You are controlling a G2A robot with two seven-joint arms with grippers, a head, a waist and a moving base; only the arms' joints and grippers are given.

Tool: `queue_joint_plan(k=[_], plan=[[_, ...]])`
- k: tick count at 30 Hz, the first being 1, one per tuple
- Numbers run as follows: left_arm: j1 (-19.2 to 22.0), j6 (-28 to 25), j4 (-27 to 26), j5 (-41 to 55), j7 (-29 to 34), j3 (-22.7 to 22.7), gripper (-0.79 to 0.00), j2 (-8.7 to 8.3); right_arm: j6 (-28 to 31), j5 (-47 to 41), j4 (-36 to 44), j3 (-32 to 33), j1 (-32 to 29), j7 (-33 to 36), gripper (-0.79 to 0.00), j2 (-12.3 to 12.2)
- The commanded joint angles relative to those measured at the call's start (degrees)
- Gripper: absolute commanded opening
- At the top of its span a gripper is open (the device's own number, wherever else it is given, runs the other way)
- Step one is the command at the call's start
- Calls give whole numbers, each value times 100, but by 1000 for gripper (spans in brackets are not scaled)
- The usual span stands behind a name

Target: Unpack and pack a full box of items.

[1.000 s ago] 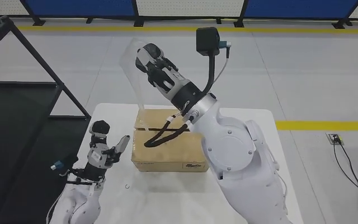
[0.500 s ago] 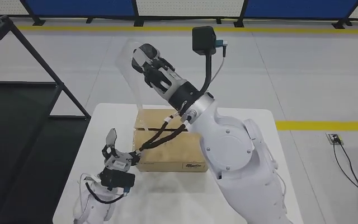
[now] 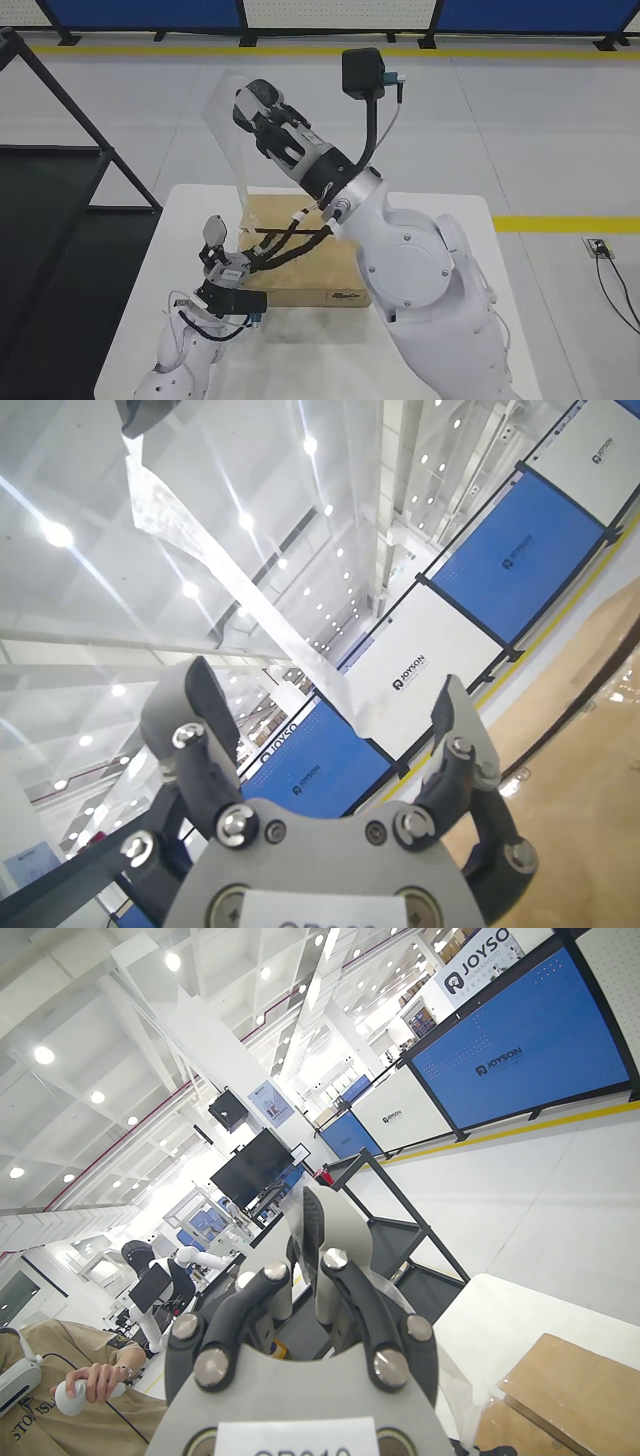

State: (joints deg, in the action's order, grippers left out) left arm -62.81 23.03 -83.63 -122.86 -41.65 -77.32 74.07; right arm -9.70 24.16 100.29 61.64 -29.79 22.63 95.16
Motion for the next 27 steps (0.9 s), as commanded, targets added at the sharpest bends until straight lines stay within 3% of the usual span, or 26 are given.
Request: queue_joint_plan(k=[1,15,27], plan=[[25,159,56,120,-144,21,0,13,-5,14,14,13,-15,3,-785,-1],[-103,359,67,783,-562,-357,0,-7,32,-54,-79,97,20,28,-785,8],[52,36,312,1318,-509,-494,0,0,-8,-73,8,144,-32,7,-785,12]])
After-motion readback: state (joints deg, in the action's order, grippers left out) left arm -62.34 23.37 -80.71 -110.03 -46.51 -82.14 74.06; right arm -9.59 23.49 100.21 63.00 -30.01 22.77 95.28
